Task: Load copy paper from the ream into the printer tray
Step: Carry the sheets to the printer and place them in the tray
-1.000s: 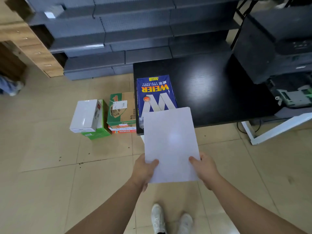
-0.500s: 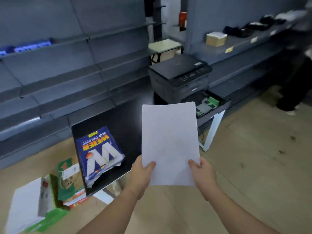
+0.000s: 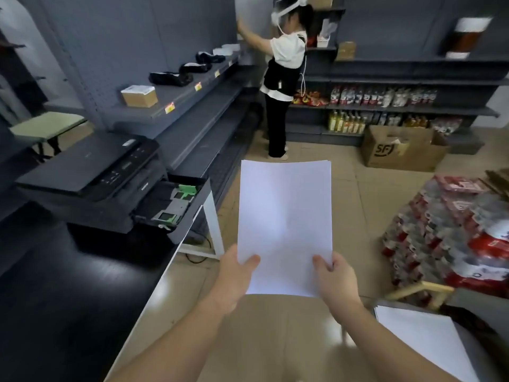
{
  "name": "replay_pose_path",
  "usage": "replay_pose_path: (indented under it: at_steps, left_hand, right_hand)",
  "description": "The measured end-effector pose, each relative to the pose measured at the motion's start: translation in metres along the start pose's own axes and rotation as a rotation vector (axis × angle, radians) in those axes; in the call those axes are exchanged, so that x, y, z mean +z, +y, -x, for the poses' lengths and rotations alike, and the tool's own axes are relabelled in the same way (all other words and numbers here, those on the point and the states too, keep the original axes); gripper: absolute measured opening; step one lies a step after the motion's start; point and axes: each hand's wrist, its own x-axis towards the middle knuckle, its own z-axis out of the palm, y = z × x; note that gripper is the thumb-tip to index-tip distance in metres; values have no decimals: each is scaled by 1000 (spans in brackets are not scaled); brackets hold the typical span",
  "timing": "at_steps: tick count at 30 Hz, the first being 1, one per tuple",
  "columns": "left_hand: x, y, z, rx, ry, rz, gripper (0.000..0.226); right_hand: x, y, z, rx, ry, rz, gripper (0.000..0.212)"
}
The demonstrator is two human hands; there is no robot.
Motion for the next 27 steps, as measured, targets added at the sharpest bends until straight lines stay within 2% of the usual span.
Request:
replay_pose_path:
  at_steps: [3,8,15,21,27]
  left_hand:
    - [30,14,-40,11,-57,-37,17]
    - [76,46,-115,36,-134,-37,16]
    - [116,96,-220,-43,-88,39,13]
    - [115,126,-313,-71,-61,72,14]
    - [73,130,-412,-91,23,150,22]
  right_hand:
    - [-15,-2,-38,22,52,-30,24]
    - [-31,-22,-120,2,69,-82,15]
    - [-37,-76,-241,-49,63,-16,20]
    - [-6,-116,-332,-85,23,-4,15]
    - [71,-158,-409,-135,-44,-4,10]
